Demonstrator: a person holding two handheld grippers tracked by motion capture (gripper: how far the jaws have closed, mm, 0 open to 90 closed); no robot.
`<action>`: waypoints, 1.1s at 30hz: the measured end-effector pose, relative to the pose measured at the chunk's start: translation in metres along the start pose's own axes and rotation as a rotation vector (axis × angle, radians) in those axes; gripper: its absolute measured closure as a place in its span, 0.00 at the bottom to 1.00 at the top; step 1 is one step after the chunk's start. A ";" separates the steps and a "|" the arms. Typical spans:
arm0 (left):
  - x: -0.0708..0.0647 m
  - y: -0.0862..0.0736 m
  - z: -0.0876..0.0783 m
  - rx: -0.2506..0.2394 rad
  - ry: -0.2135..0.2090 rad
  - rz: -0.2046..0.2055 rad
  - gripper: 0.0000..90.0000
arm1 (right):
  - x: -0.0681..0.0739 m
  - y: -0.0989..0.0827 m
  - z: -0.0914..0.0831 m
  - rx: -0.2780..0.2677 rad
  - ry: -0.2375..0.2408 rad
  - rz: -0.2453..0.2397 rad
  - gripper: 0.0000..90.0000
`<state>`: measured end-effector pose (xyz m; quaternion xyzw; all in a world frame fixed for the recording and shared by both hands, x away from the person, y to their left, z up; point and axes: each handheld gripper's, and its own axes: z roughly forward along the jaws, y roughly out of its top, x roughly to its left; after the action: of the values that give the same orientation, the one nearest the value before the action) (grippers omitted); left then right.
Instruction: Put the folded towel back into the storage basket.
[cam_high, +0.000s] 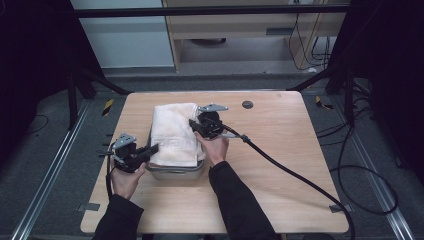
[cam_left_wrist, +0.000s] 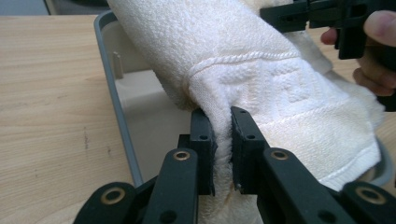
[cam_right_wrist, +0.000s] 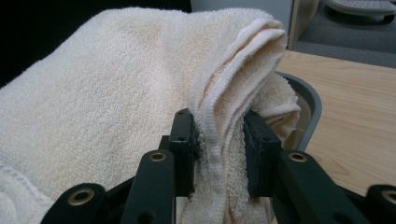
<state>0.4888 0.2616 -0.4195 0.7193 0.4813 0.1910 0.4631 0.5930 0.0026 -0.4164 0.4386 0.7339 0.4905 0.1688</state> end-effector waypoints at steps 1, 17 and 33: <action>0.001 -0.001 0.002 0.006 0.007 0.002 0.90 | 0.000 -0.001 0.001 0.001 -0.004 -0.007 0.76; 0.002 -0.005 0.017 0.083 0.104 0.042 0.89 | -0.005 -0.010 0.017 0.057 -0.006 -0.007 0.74; -0.003 -0.005 0.014 0.092 0.131 0.055 0.67 | -0.004 -0.015 0.021 0.089 -0.033 -0.097 0.63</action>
<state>0.4954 0.2524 -0.4302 0.7387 0.4987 0.2280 0.3920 0.6024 0.0094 -0.4402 0.4176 0.7726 0.4411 0.1847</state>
